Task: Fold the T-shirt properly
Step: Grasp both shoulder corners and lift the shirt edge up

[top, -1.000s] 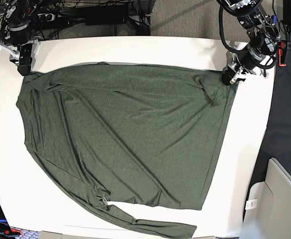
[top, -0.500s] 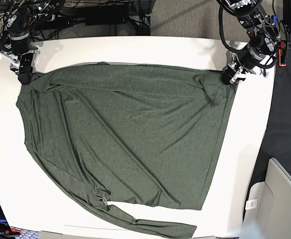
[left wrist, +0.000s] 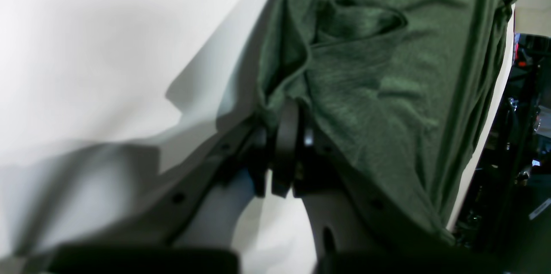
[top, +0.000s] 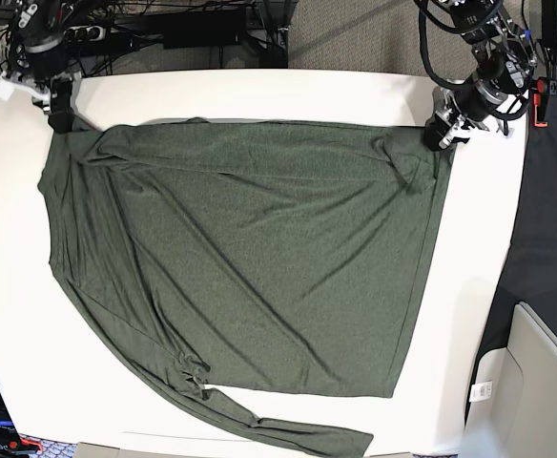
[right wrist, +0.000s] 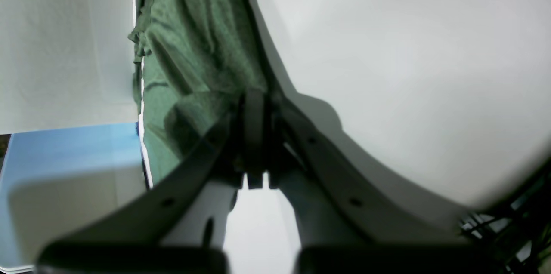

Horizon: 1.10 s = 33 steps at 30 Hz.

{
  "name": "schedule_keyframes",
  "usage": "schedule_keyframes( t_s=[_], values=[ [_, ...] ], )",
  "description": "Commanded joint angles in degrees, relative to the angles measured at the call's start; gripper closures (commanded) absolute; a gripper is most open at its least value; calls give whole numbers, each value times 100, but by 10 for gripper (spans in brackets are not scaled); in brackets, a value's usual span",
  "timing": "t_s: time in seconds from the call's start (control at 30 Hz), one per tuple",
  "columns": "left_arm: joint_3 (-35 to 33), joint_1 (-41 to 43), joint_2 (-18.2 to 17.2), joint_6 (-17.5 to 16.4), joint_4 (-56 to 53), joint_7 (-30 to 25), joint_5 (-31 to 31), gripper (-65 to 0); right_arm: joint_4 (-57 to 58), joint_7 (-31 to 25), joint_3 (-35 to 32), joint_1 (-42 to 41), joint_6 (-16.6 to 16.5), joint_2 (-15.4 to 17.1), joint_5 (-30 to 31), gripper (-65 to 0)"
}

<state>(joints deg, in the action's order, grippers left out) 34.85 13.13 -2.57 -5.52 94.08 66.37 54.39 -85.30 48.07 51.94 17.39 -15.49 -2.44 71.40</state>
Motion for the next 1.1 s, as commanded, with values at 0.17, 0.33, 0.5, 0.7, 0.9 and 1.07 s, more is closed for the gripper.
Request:
schedule_keyframes(
  t_s=[0.17,0.33,0.5,0.7,0.9,1.07],
  values=[
    [27,389,-170,2,653,58,271,-2,-46,32,50,481,50,380,452,-5],
    [27,731,-170,2,794,58,280,-2,-46,23,58,850,41,591,900,-5],
    [150,1066,-170,-6,811,58,288,-2,-55,32,58,1290,41,652,1360,-5],
    [757,1356,-170,-349,838,110,596,-2,-477,32,208,1598,41,732,1360,-5],
    [862,1083,-178,-349,838,119,605,-2,-705,6,296,1431,41,767,1360,-5],
    [862,758,-178,-349,838,128,605,-2,-705,-12,296,1228,32,767,1360,-5]
  ],
)
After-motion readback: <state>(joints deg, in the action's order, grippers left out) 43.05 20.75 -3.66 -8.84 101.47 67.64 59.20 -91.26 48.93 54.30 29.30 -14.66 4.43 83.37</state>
